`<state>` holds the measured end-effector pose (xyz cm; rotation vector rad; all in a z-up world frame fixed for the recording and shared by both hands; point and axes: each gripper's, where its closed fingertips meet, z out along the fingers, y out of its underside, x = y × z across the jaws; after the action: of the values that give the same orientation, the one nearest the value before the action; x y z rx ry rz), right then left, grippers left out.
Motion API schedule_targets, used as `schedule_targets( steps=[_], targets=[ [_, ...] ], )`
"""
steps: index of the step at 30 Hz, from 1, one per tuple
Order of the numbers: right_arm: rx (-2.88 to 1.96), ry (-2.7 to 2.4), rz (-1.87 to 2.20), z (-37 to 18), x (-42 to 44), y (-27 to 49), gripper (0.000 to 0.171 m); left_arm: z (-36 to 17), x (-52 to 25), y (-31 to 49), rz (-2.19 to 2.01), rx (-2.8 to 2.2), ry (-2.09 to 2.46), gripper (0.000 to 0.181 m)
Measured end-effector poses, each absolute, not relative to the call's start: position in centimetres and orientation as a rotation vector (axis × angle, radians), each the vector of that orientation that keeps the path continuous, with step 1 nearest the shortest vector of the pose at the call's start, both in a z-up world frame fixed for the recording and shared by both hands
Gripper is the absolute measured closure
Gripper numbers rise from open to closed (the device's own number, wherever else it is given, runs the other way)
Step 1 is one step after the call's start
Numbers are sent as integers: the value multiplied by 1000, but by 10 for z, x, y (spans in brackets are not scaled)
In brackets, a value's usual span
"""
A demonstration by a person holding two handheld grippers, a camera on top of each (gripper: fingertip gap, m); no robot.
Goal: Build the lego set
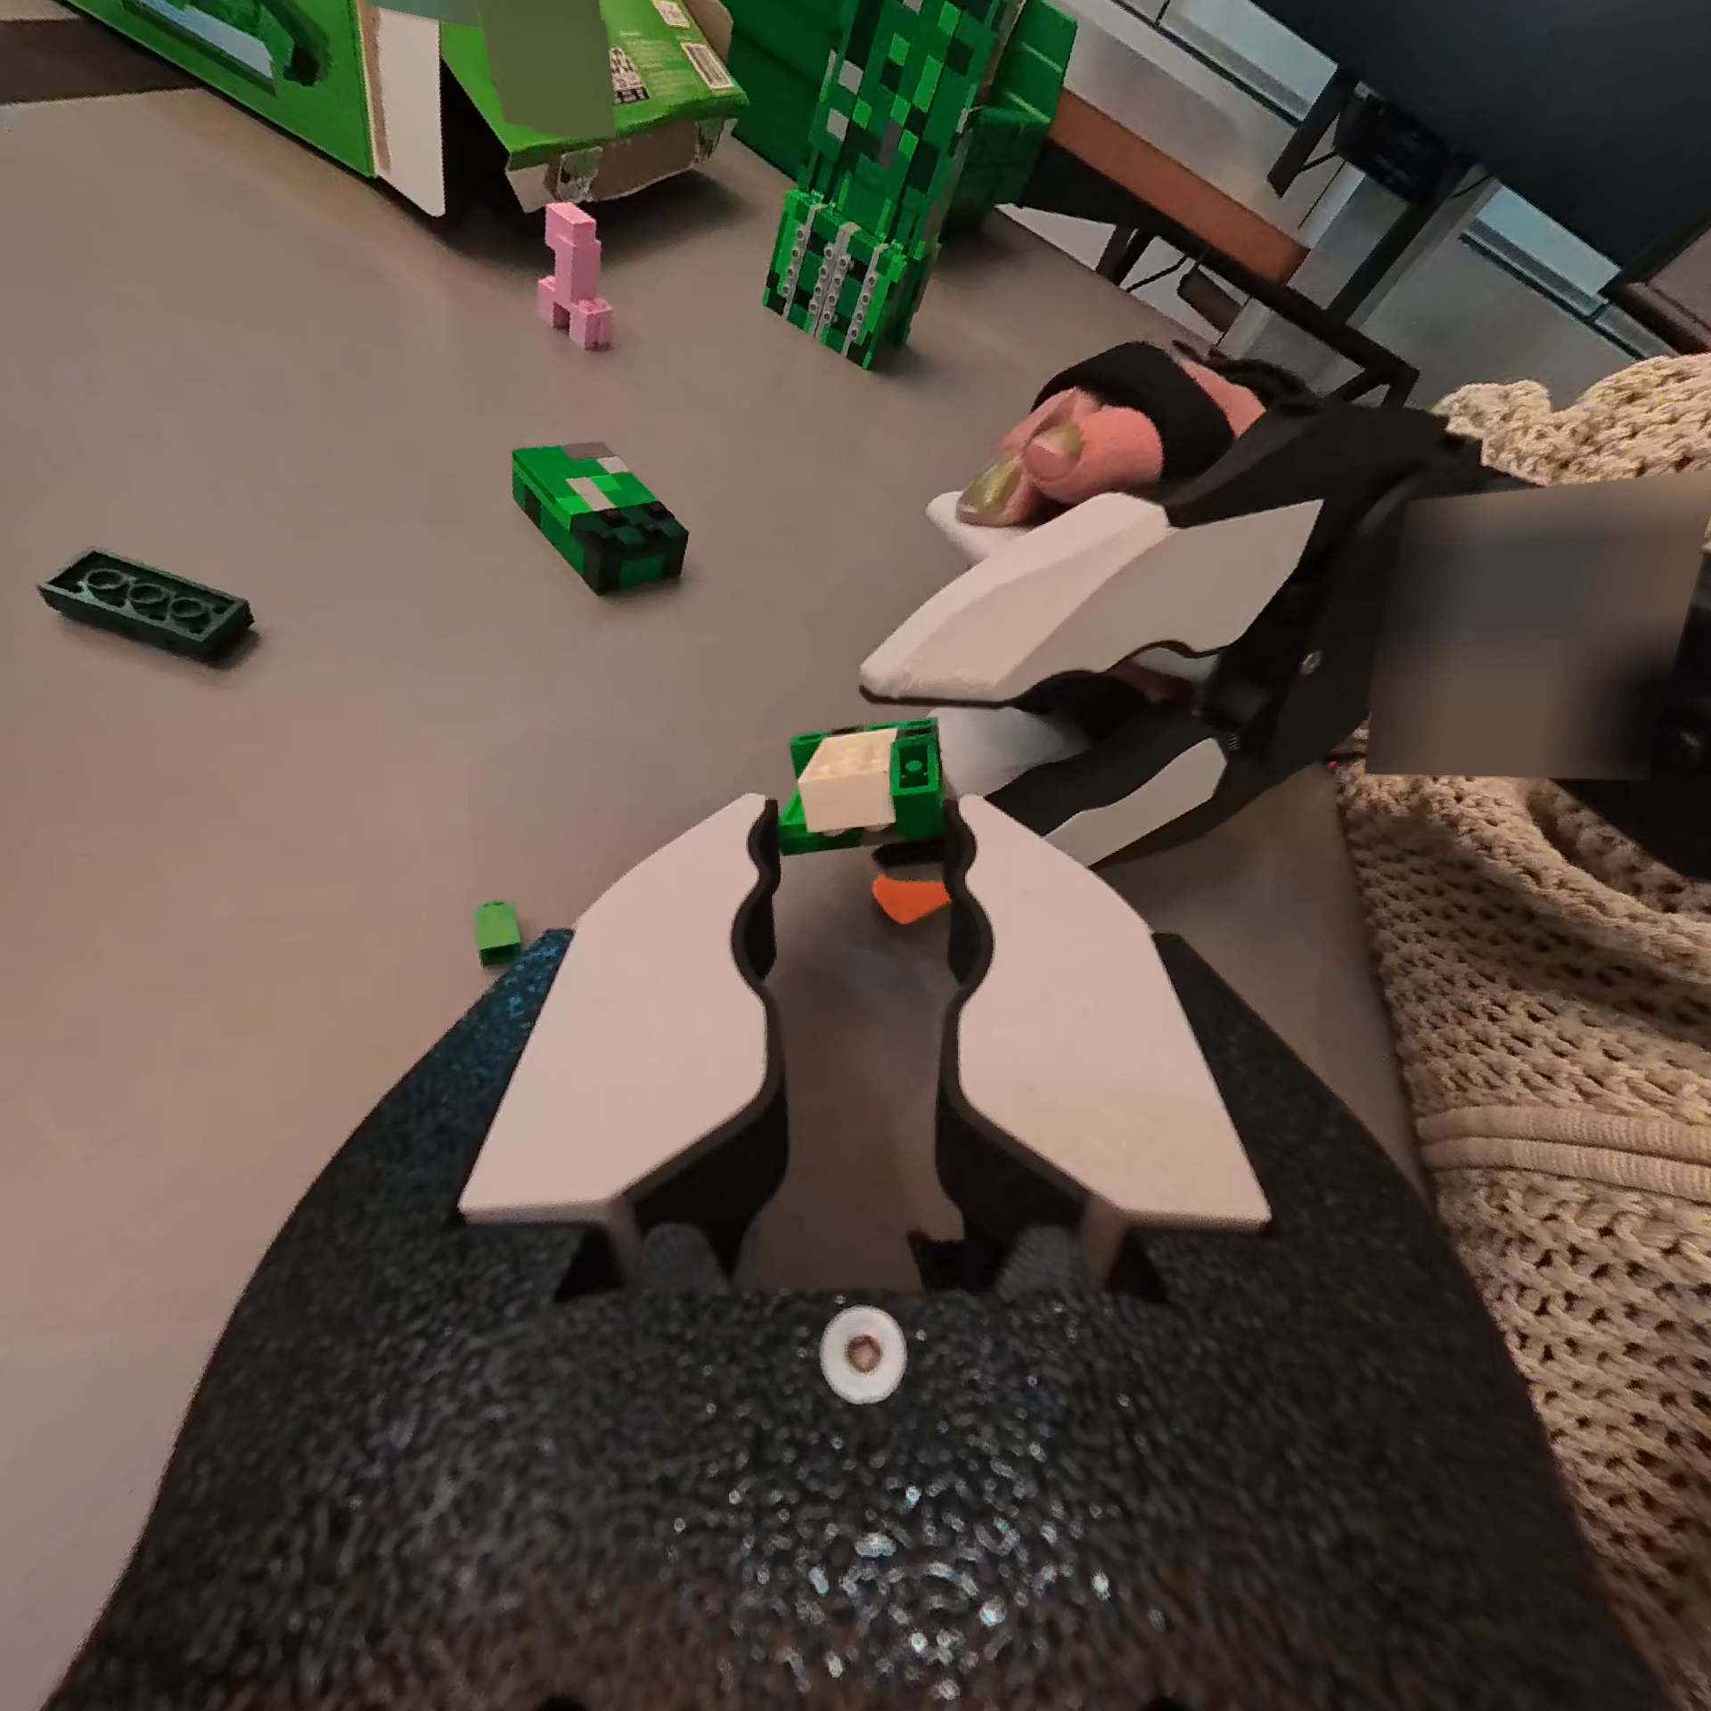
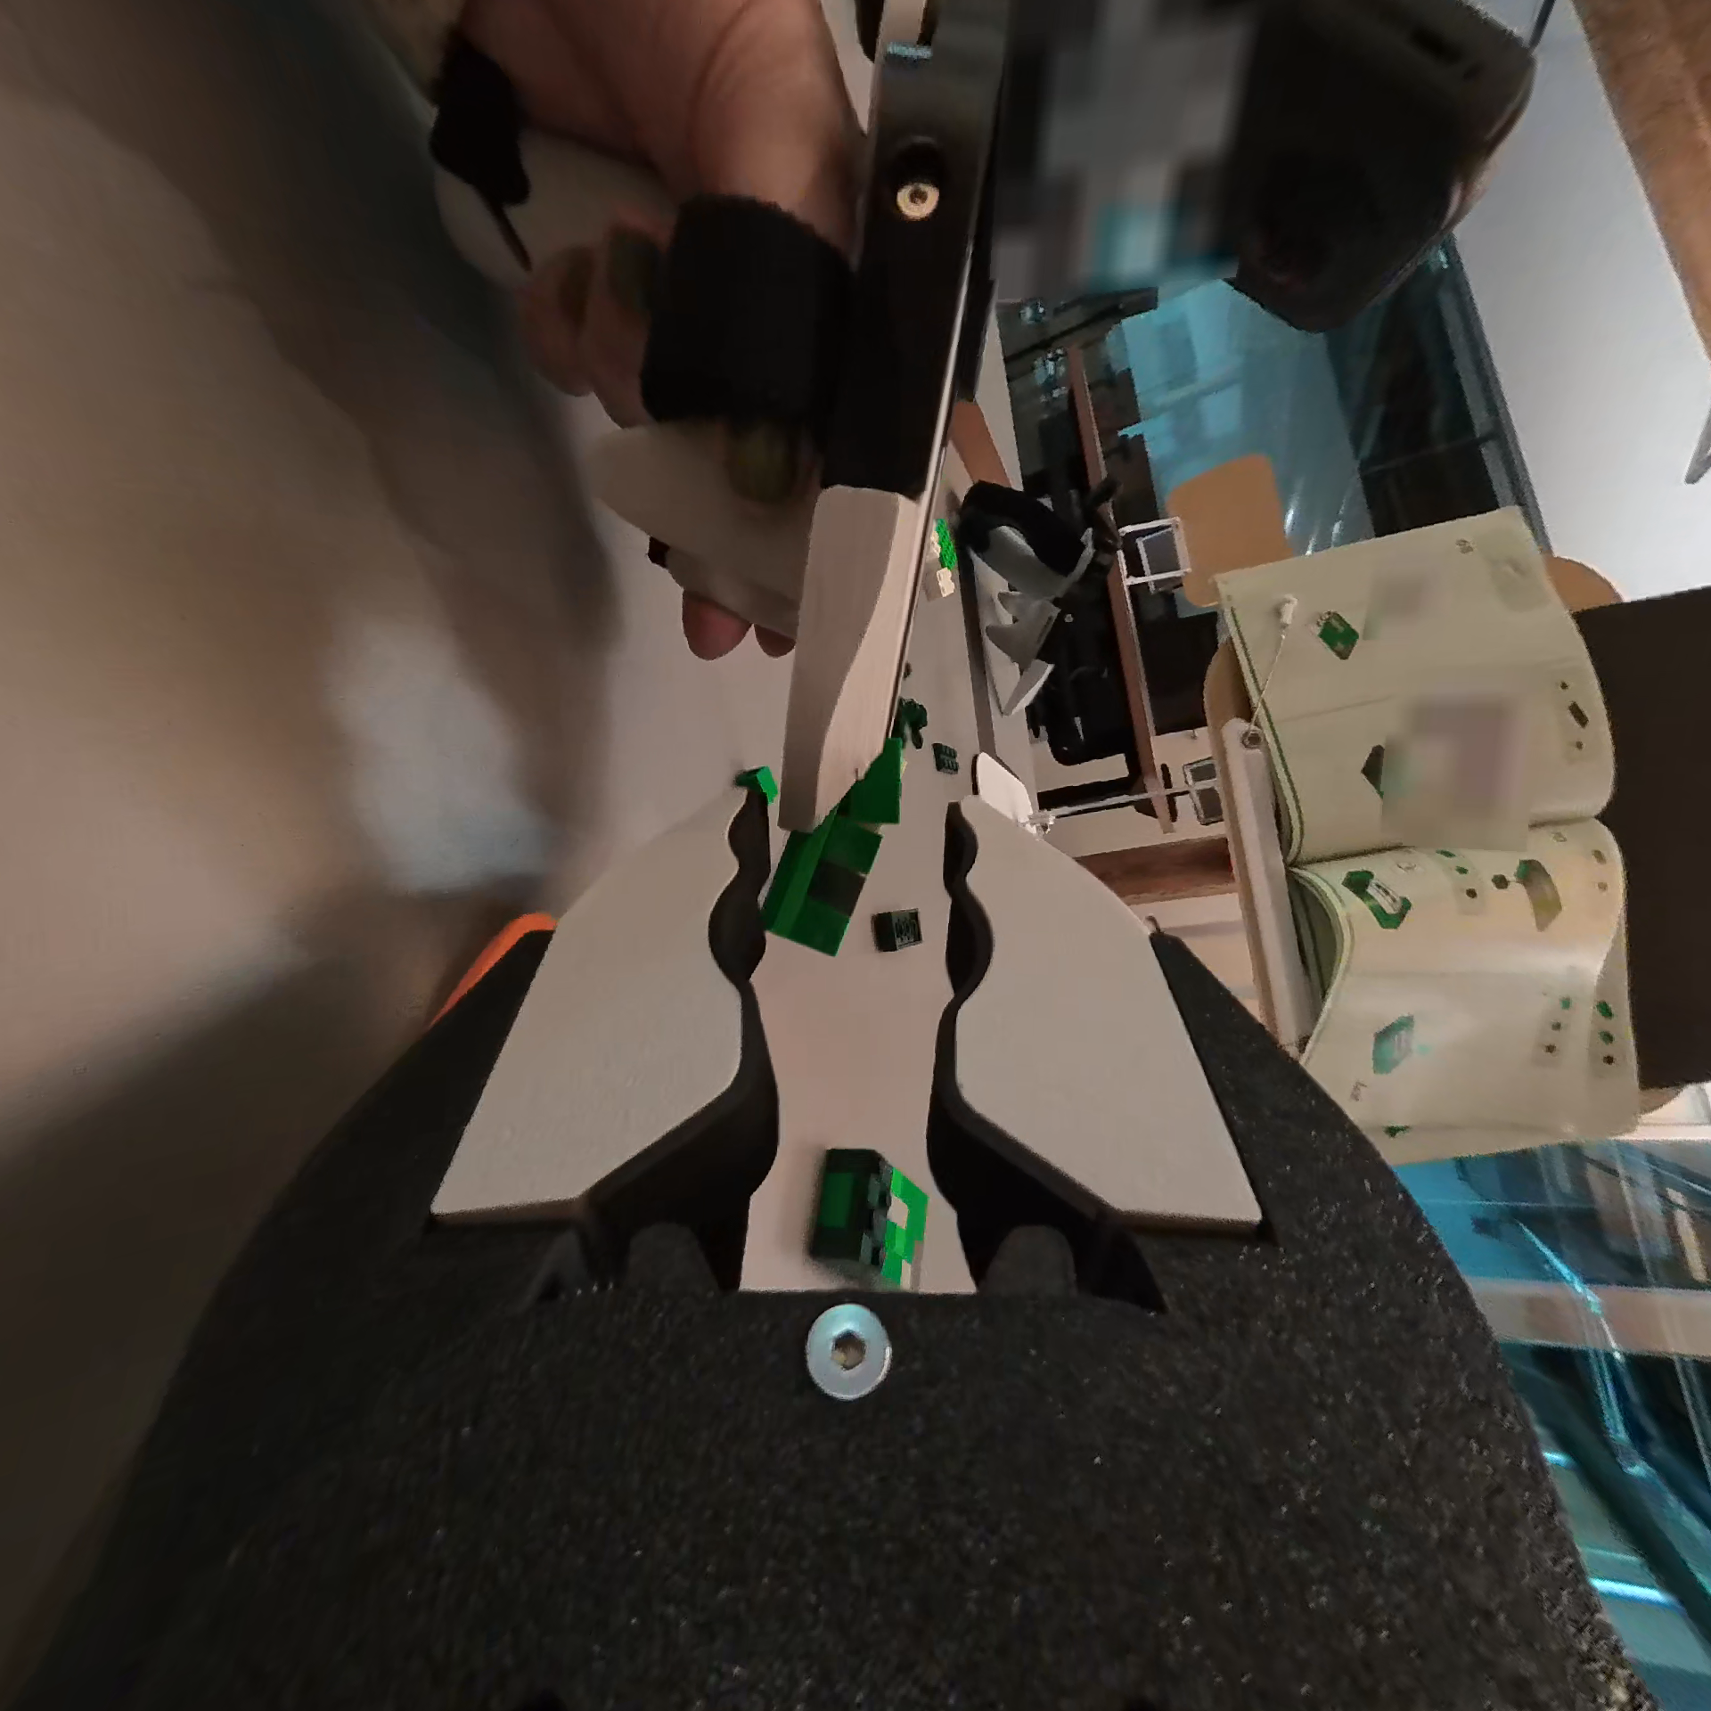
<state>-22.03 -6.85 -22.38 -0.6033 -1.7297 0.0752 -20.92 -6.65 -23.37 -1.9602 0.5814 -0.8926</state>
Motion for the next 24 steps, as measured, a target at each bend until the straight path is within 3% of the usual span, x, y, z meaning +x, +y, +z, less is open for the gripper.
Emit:
schedule_targets(
  steps=[6, 24],
  targets=[
    [-574, -1727, 73, -225, -223, -69, 148, -232, -211, -65, -906, -1958, 554, 147],
    [-609, -1739, 110, -224, -224, -69, 153, -230, -211, -64, -945, -1939, 528, 147]
  ],
)
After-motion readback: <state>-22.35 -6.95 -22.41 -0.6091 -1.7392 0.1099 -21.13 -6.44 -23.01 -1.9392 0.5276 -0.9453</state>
